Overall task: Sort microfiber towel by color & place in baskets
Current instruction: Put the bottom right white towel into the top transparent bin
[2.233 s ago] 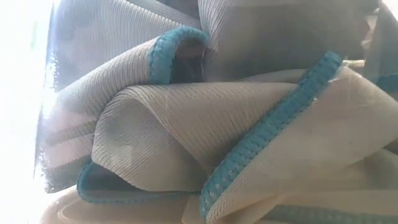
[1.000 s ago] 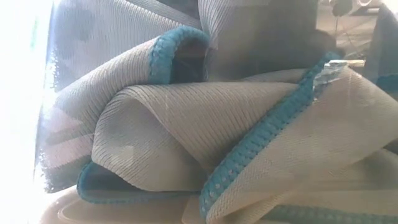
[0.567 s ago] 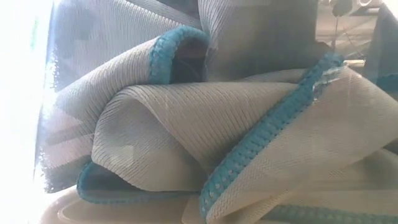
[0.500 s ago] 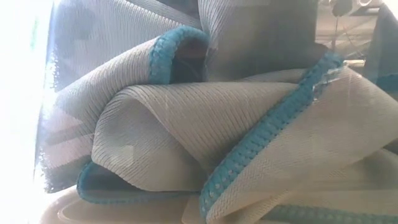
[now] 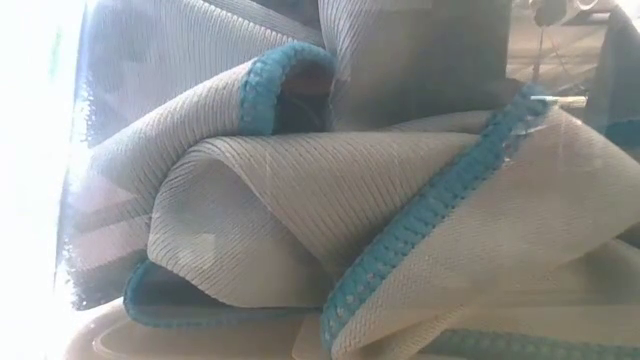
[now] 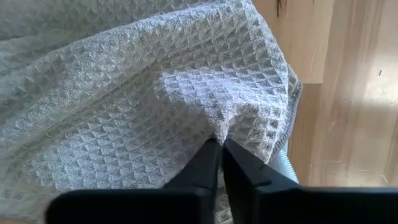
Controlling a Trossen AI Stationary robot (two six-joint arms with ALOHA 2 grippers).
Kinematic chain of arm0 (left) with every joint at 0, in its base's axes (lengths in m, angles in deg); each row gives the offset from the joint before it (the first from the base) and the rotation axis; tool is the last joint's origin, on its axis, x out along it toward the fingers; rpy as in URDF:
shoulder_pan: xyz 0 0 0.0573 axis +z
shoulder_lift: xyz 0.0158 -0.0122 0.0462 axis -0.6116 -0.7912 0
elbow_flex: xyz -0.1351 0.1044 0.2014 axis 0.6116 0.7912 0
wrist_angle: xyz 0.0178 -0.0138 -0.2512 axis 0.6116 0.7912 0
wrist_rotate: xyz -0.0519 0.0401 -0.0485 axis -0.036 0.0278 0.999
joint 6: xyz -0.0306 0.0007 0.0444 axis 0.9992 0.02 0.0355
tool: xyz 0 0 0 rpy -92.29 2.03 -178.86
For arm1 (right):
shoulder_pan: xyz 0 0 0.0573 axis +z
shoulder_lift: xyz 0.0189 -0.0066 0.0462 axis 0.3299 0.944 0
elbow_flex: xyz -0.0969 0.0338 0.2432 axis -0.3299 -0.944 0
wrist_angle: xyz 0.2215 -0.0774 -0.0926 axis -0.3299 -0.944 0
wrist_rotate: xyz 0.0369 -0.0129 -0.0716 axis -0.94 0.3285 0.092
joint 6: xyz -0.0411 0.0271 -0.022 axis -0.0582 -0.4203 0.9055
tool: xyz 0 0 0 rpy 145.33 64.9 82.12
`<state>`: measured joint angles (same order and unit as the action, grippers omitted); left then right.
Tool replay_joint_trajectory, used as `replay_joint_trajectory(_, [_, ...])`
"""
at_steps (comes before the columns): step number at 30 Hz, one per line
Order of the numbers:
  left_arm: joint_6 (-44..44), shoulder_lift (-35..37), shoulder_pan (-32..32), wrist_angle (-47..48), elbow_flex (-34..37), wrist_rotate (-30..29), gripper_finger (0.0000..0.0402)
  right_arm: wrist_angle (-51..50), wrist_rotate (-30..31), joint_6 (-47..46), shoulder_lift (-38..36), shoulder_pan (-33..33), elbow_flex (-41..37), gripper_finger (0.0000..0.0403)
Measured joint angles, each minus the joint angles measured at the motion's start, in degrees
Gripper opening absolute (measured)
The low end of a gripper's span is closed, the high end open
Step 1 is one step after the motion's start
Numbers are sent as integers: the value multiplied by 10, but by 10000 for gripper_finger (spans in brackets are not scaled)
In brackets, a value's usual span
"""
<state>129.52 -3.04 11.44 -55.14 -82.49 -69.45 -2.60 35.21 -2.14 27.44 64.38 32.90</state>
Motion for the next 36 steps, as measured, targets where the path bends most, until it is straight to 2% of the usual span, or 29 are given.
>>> replay_joint_trajectory(8, [0,0,0,0,0,1,133,-22,7,-32,-17,17,0,4])
replay_joint_trajectory(16, [0,0,0,0,0,4,133,-81,110,-140,-132,66,0,1])
replay_joint_trajectory(23, [0,0,0,0,0,5,133,-99,261,-201,-262,118,0,1])
replay_joint_trajectory(27, [-1,0,0,0,0,5,133,-101,381,-206,-323,141,0,0])
replay_joint_trajectory(32, [-1,0,0,1,0,4,133,-101,519,-191,-375,146,0,0])
replay_joint_trajectory(36, [-2,0,0,1,0,3,133,-90,597,-168,-401,136,0,0])
